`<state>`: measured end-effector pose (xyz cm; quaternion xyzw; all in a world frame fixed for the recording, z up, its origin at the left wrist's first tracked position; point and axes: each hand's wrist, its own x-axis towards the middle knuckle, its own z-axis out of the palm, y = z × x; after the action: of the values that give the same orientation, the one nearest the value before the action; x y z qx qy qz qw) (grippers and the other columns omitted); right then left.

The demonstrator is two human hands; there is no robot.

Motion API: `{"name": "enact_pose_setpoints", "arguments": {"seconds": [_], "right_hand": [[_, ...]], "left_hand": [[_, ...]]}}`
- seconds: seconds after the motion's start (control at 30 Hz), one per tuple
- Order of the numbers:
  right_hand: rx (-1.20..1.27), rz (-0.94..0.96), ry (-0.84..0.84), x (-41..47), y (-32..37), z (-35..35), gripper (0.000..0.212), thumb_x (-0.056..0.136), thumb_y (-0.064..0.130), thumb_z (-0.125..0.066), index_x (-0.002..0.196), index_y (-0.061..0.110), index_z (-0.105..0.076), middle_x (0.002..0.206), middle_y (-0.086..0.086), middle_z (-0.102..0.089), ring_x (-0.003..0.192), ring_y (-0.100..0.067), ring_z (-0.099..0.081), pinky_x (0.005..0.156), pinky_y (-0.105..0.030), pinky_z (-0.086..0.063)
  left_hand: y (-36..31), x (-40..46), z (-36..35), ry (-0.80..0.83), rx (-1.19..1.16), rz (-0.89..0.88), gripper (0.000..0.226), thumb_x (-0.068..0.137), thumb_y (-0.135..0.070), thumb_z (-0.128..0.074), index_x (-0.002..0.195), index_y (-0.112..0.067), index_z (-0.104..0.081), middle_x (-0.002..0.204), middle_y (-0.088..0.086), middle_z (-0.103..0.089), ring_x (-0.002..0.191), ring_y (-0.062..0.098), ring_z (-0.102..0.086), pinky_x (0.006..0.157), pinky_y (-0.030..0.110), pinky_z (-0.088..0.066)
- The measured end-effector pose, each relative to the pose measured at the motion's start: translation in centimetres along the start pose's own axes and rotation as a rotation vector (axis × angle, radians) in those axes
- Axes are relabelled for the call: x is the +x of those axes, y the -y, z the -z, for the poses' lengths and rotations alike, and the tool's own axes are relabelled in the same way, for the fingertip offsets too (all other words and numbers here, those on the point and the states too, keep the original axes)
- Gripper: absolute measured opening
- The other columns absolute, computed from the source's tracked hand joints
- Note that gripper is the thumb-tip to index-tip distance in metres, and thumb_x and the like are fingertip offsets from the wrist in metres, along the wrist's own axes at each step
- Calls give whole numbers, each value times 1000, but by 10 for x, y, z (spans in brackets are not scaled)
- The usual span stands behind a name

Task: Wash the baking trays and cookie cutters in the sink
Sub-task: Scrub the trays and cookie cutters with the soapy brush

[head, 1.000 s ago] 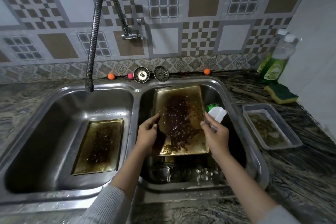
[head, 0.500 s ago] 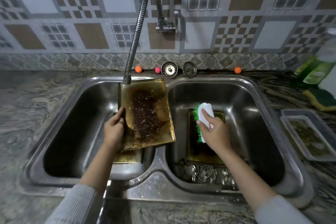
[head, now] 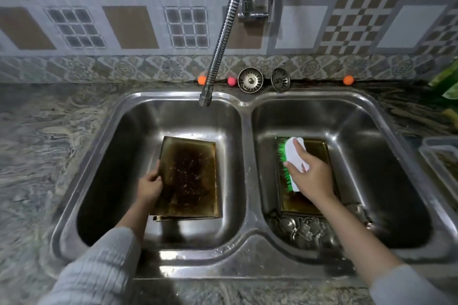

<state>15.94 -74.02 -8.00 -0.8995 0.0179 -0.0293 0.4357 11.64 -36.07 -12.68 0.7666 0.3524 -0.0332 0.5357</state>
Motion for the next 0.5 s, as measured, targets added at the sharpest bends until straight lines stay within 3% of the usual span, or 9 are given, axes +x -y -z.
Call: {"name": "enact_pose_setpoints", "arguments": {"seconds": [0.1,0.27,0.4,0.5], "right_hand": [[-4,-33,-19,-3,-3,2,63,85,32,-68,140,38,-39,118,-8,-65,110,-25,-59,90,-42,-52],[28,-63,-34,-6,-5,11,61,86,28,-68,141,34,-40,127,-8,-61,114,-23,-57,92,-31,-49],[40,-66,-50,-4,-7,28,61,86,29,-68,141,33,-41,131,-5,-58,116,-23,-56,89,-28,-50],[82,-72,-70,0,-16,46,62,85,29,-69,140,35,-41,138,0,-52,120,-21,-53,87,-23,-47]], "left_hand": [[11,4,-4,8,117,28,32,93,-4,-47,122,-15,-58,111,13,-58,103,28,-54,96,42,-44],[-5,21,-24,-124,422,-106,41,86,-21,-58,126,-12,-55,119,20,-59,114,40,-50,104,45,-35],[-80,-18,-83,-165,170,-408,44,90,-20,-58,131,-6,-52,130,16,-54,125,31,-47,107,42,-38],[-132,-64,-148,-121,-17,-628,31,89,-16,-58,116,-2,-61,109,15,-63,100,24,-59,85,19,-42]]}}
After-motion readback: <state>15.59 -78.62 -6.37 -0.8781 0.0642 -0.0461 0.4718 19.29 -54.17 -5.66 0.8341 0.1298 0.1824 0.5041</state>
